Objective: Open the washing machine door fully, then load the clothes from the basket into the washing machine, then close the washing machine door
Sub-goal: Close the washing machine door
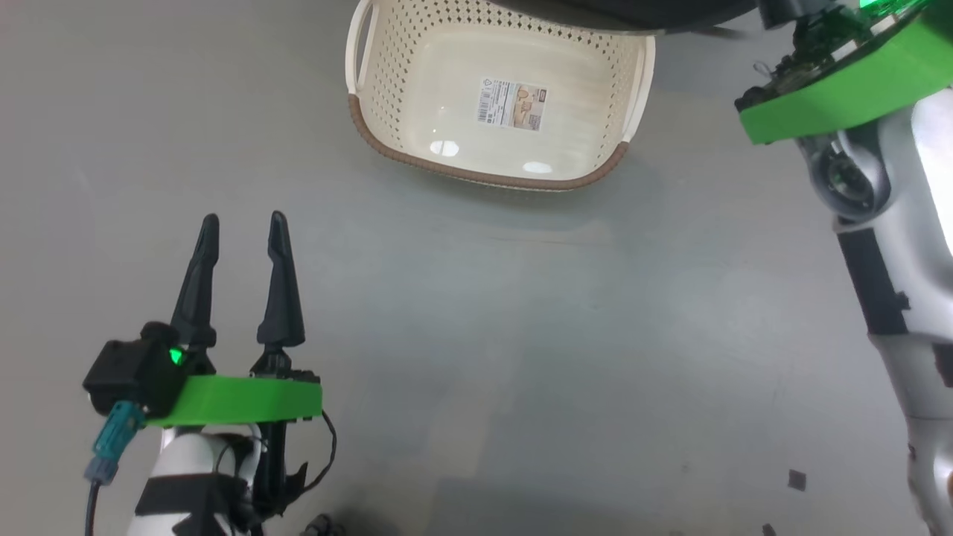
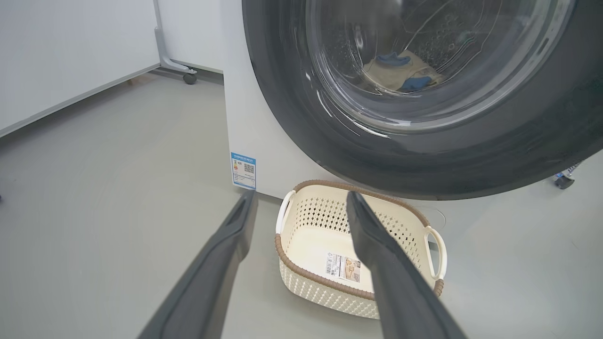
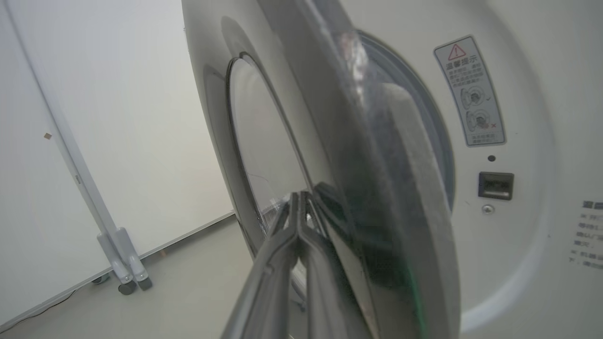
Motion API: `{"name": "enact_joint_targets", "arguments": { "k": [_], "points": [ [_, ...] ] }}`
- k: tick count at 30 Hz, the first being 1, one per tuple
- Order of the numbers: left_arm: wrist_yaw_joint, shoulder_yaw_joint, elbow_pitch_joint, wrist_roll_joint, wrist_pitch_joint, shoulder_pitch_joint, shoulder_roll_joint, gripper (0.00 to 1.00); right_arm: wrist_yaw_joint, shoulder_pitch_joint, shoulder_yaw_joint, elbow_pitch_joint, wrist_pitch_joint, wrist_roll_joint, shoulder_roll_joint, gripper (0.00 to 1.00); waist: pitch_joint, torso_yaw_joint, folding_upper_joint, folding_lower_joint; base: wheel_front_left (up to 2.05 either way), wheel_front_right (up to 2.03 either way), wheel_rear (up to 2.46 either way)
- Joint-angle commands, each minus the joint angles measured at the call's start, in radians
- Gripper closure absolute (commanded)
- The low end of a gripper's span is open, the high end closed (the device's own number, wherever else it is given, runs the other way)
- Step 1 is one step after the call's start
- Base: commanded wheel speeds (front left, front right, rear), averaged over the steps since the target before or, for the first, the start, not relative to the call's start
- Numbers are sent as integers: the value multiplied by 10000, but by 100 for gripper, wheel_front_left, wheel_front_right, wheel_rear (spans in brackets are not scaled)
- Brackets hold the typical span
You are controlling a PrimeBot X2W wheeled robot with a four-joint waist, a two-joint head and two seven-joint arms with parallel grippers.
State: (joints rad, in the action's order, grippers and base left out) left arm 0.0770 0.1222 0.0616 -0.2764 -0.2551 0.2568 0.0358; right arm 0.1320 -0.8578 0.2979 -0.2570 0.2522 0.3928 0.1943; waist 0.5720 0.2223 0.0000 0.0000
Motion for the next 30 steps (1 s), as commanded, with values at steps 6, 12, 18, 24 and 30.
{"name": "enact_joint_targets", "arguments": {
  "k": [6, 12, 18, 24, 30],
  "points": [
    [-104, -77, -341, -213, -67, 312, 145, 0, -13, -1163, -366, -378, 50, -117, -12, 100, 394, 179, 0, 0, 0, 0, 0],
    [-113, 131, -354, -271, -67, 476, 145, 0, -13, -1874, -643, -857, 52, -150, 160, 100, 639, 283, 0, 0, 0, 0, 0],
    [-141, 278, -374, -316, -67, 613, 145, 0, -13, -2664, -884, -1434, 65, -220, 196, 100, 893, 337, 0, 0, 0, 0, 0],
    [-131, 450, -344, -426, -67, 814, 145, 0, -13, -3411, -975, -2024, 76, -304, 330, 100, 1134, 461, 0, 0, 0, 0, 0],
    [-132, 488, -292, -461, -67, 832, 145, 0, -13, -3845, -973, -2617, 88, -340, 359, 100, 1202, 439, 0, 0, 0, 0, 0]
  ]
}}
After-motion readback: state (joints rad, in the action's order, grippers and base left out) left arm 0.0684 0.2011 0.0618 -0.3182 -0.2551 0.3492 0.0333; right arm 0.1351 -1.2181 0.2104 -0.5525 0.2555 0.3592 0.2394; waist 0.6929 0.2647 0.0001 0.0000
